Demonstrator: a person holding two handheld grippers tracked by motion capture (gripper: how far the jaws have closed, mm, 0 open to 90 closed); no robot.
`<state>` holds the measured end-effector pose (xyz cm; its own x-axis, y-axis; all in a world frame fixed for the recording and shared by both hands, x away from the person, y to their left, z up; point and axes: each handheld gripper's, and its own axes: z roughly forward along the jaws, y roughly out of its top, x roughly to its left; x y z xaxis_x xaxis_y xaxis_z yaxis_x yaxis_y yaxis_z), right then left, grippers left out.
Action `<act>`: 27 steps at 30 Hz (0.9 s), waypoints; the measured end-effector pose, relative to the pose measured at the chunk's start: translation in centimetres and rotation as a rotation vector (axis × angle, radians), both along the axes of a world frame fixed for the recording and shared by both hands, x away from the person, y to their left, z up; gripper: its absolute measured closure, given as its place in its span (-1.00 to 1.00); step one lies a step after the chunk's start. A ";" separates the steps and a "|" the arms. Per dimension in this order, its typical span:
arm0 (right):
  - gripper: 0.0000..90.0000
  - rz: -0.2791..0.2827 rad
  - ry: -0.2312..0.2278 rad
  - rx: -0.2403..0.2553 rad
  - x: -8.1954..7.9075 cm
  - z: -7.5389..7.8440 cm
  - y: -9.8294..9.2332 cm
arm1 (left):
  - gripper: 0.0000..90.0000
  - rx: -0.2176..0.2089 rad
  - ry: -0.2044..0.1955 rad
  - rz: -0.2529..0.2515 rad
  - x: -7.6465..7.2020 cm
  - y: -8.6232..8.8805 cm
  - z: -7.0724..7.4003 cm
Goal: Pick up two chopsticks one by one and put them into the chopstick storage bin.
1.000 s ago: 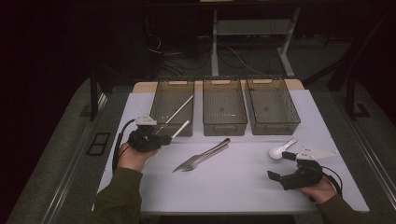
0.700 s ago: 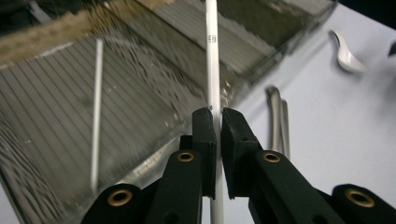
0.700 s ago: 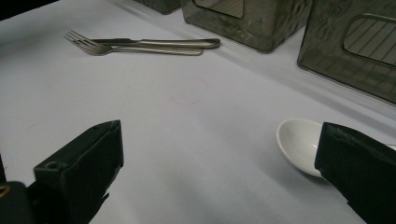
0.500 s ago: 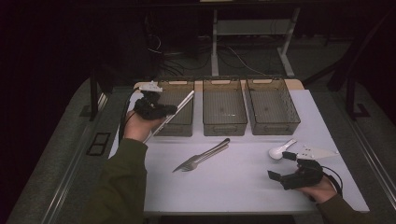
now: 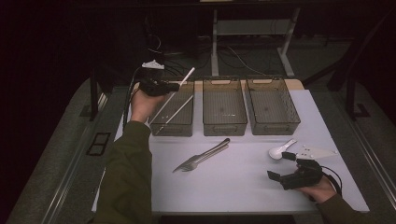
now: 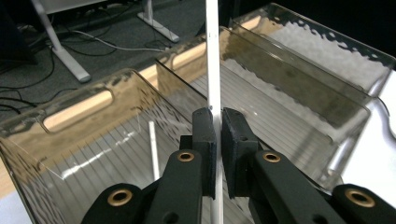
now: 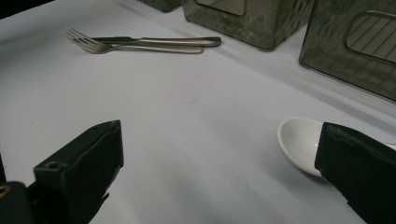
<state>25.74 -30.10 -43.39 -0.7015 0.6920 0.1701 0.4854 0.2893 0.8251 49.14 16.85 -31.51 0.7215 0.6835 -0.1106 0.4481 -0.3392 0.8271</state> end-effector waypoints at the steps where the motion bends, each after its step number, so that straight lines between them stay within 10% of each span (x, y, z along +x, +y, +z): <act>1: -0.98 0.001 0.000 0.001 0.0 0.0 0.0 | 0.86 0.000 -0.002 0.002 0.3 0.1 -0.1; 27: -0.98 0.003 0.001 0.004 0.0 0.0 -0.1 | 0.83 0.066 0.094 0.088 1.5 0.2 -6.3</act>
